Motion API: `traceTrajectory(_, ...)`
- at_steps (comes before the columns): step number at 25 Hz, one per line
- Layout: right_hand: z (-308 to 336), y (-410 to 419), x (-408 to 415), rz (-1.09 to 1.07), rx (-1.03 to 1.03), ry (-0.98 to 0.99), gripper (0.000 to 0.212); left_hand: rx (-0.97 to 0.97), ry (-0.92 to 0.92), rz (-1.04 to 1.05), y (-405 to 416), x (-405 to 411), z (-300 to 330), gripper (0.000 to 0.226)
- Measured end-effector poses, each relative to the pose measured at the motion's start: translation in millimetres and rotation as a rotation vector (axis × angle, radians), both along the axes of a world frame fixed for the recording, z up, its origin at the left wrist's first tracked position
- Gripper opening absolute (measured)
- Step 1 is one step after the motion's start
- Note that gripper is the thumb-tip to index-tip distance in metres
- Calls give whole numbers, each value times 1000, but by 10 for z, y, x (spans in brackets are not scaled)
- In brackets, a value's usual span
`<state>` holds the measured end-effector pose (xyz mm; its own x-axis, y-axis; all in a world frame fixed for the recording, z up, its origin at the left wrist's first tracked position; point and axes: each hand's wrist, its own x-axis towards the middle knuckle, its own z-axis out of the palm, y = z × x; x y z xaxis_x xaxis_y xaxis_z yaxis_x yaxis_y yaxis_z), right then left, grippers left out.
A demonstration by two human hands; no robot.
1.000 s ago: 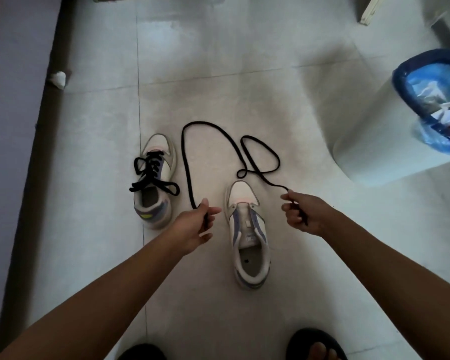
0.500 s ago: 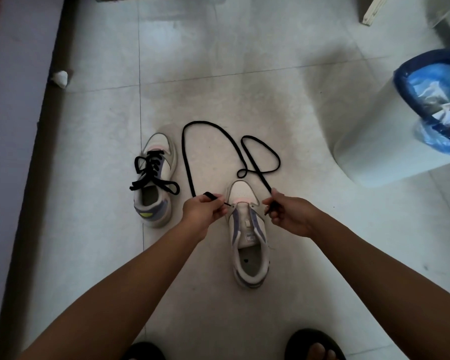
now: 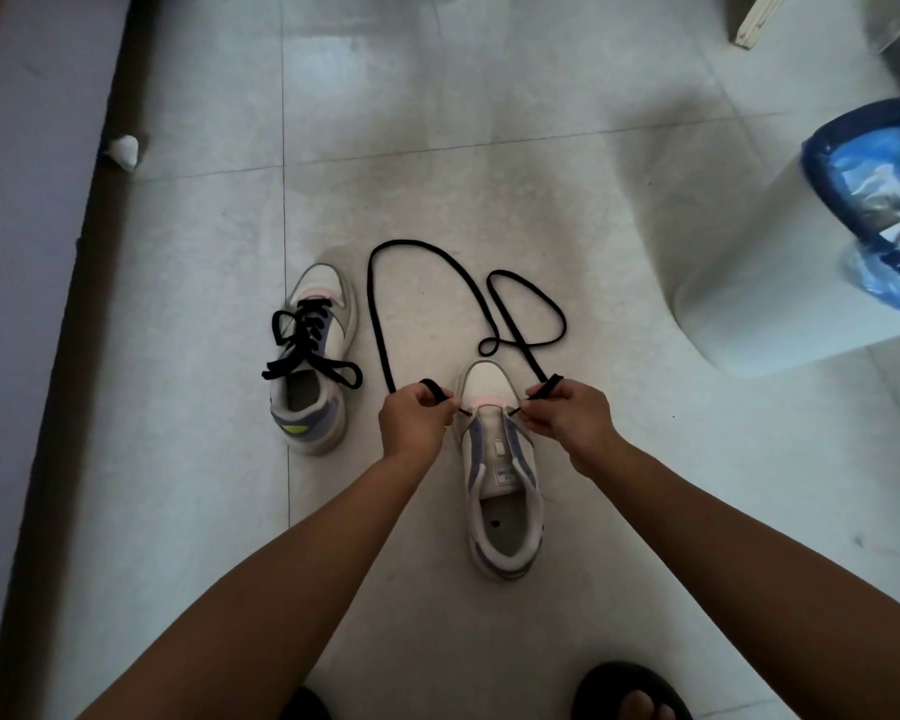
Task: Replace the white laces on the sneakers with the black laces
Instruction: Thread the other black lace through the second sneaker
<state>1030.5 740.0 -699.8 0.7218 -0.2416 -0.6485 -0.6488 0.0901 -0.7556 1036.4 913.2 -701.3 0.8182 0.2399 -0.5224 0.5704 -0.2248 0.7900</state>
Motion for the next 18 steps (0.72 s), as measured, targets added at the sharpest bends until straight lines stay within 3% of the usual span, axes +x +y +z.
traceTrajectory(4, -49, 42, -35, -1, -86, -57, 18, 61, -61, -13, -18, -41, -6, 19)
traceTrajectory(9, -14, 70, -135, 199, -393, -193, 15, 138, -192, -101, -37, -92, -45, 4)
traceTrajectory(13, -30, 193, -226, 209, -554, -255, 7, 200, -234, -115, -44, -108, -80, 6)
traceTrajectory(18, -73, 272, -219, 213, -563, -180, 10, 252, -258, -247, -84, -182, -106, 16)
